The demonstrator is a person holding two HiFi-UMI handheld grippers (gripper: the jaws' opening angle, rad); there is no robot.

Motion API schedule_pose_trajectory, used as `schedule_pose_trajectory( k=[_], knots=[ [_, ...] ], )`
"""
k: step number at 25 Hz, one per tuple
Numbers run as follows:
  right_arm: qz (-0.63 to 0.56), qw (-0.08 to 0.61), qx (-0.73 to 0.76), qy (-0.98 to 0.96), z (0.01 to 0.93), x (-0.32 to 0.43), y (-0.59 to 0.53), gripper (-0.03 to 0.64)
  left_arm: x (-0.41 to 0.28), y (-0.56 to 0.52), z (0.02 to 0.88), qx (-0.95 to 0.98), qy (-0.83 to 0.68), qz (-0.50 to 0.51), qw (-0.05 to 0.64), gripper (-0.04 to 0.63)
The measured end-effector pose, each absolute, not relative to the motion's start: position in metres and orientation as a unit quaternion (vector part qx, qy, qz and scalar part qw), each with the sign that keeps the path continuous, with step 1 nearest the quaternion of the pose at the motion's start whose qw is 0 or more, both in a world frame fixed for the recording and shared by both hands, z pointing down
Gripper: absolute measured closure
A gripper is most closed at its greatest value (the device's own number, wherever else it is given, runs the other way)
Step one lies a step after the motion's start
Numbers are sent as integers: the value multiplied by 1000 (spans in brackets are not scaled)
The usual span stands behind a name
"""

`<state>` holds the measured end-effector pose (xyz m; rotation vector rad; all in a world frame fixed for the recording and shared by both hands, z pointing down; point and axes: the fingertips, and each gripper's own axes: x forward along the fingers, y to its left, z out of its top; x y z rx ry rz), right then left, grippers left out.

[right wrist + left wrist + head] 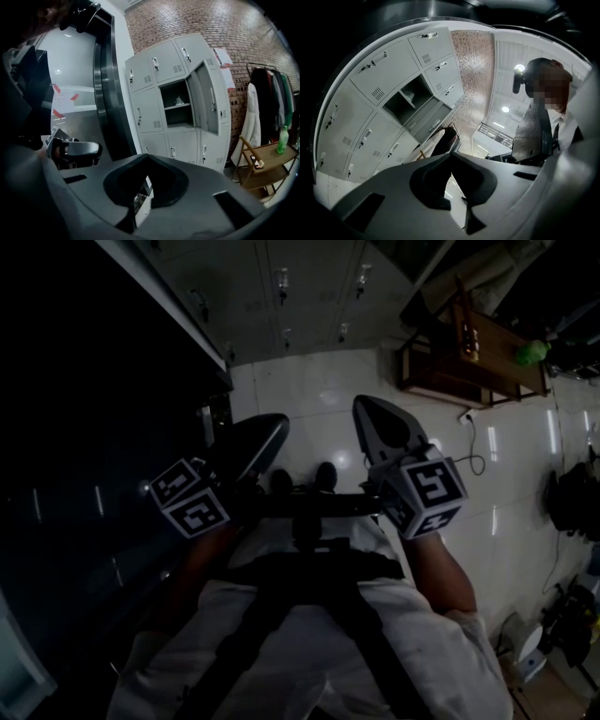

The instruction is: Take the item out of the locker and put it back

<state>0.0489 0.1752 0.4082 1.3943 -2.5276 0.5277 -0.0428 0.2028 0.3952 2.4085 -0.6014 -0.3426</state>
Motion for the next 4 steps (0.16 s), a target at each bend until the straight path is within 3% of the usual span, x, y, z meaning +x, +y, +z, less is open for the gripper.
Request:
schedule_pose_trajectory(
  k=[4],
  knots=[
    [179, 103, 474, -856, 408, 50, 174, 627, -40, 201, 396, 914, -224, -128, 313, 601]
  ],
)
